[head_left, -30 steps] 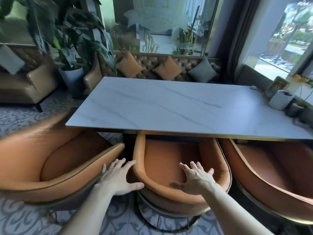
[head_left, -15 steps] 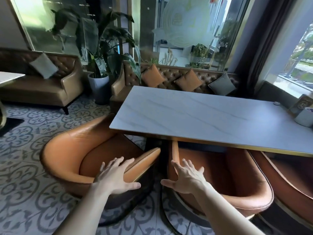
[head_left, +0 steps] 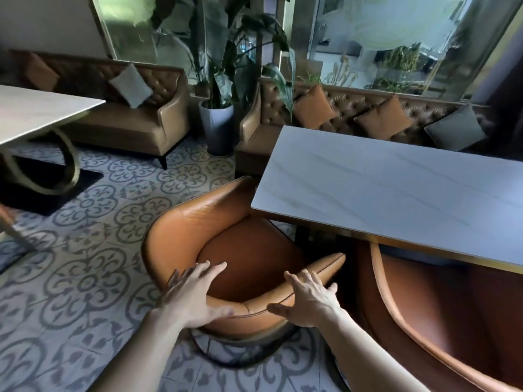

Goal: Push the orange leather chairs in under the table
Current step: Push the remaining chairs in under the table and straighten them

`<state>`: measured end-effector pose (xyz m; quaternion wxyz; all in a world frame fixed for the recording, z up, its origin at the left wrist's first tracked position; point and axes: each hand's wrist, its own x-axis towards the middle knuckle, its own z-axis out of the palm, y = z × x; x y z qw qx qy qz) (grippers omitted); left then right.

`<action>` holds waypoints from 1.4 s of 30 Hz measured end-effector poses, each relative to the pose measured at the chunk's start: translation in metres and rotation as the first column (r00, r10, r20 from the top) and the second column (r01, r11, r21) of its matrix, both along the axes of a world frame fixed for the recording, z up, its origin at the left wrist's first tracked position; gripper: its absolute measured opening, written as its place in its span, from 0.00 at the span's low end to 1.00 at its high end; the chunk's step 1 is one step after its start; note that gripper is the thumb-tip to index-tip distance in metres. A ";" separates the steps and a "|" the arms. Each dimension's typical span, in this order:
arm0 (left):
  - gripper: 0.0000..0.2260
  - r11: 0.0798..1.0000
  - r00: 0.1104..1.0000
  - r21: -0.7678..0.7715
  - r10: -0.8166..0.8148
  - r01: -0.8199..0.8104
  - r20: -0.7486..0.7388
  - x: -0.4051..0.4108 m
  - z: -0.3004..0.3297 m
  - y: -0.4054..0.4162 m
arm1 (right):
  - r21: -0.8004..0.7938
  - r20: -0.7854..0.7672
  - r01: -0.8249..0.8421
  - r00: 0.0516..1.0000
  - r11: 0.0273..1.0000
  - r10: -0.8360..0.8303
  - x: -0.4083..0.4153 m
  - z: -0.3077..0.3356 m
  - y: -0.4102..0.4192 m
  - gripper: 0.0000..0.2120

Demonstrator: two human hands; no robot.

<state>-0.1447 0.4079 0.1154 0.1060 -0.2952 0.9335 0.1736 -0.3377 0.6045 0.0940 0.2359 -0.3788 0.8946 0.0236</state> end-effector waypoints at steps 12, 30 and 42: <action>0.46 0.997 0.994 0.031 -0.074 0.071 0.076 0.001 0.000 -0.200 | -0.014 0.095 0.086 0.992 0.996 -0.085 0.016 -0.017 -0.165 0.49; 0.49 0.656 0.626 0.193 -0.754 0.729 0.197 -0.052 -0.130 -0.405 | 0.064 0.259 0.542 0.802 0.838 -0.539 0.153 -0.136 -0.336 0.50; 0.38 0.533 0.499 0.152 -0.840 0.832 0.213 -0.052 -0.168 -0.421 | 0.050 0.095 0.502 0.858 0.864 -0.504 0.176 -0.161 -0.352 0.44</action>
